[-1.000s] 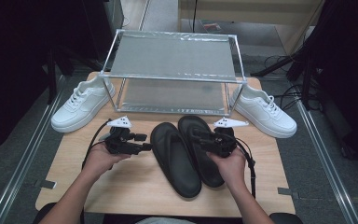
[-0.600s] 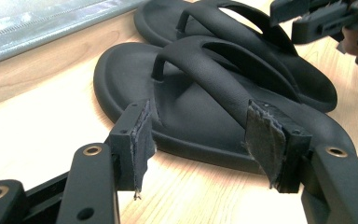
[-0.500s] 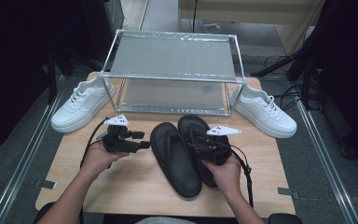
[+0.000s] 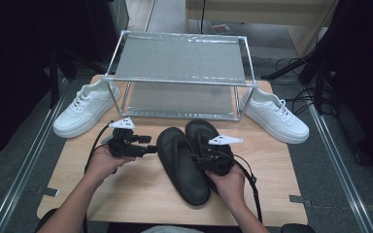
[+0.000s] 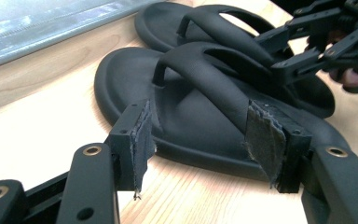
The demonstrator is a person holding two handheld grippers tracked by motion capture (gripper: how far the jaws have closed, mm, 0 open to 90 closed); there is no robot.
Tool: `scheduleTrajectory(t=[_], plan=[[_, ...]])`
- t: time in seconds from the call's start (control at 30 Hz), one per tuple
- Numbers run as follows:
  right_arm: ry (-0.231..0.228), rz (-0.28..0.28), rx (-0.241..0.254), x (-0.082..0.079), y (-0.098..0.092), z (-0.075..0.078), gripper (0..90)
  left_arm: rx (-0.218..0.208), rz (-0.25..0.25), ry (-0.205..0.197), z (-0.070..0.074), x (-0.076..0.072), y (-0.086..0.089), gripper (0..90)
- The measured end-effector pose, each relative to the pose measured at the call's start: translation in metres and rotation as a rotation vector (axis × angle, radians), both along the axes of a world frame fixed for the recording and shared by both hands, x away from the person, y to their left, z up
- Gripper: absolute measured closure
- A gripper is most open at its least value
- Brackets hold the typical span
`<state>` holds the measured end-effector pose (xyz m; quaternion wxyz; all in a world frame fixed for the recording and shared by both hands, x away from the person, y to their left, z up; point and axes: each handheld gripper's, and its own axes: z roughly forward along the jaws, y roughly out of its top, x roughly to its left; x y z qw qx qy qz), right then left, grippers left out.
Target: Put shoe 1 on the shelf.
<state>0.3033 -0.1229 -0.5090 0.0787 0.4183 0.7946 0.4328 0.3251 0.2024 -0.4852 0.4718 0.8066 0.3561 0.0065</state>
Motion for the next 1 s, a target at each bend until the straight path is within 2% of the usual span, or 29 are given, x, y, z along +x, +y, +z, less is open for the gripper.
scheduleTrajectory(t=[0.13,0.23,0.3,0.43,0.67,0.8,1.0], plan=[[-0.009,-0.006,-0.025,0.000,0.006,-0.004,46.8,-0.012,0.004,-0.028,0.003,0.000,0.001,41.6],[0.002,-0.014,-0.048,0.003,0.011,-0.011,48.6,-0.015,0.016,-0.025,0.003,0.002,0.001,41.7],[-0.008,-0.018,-0.058,0.004,0.014,-0.013,49.7,-0.020,0.014,-0.021,0.003,0.003,0.002,41.7],[-0.022,-0.034,-0.061,0.003,0.016,-0.014,53.8,-0.048,0.003,-0.025,0.005,0.003,0.002,41.8],[-0.022,-0.046,-0.072,0.003,0.017,-0.014,57.4,-0.044,0.008,-0.025,0.006,0.003,0.002,41.8],[-0.013,-0.059,-0.056,0.003,0.016,-0.014,60.1,-0.045,0.018,-0.037,0.007,0.003,0.002,41.9],[0.003,-0.058,-0.049,0.004,0.015,-0.013,63.3,-0.035,0.016,-0.028,0.006,0.004,0.003,41.7]])
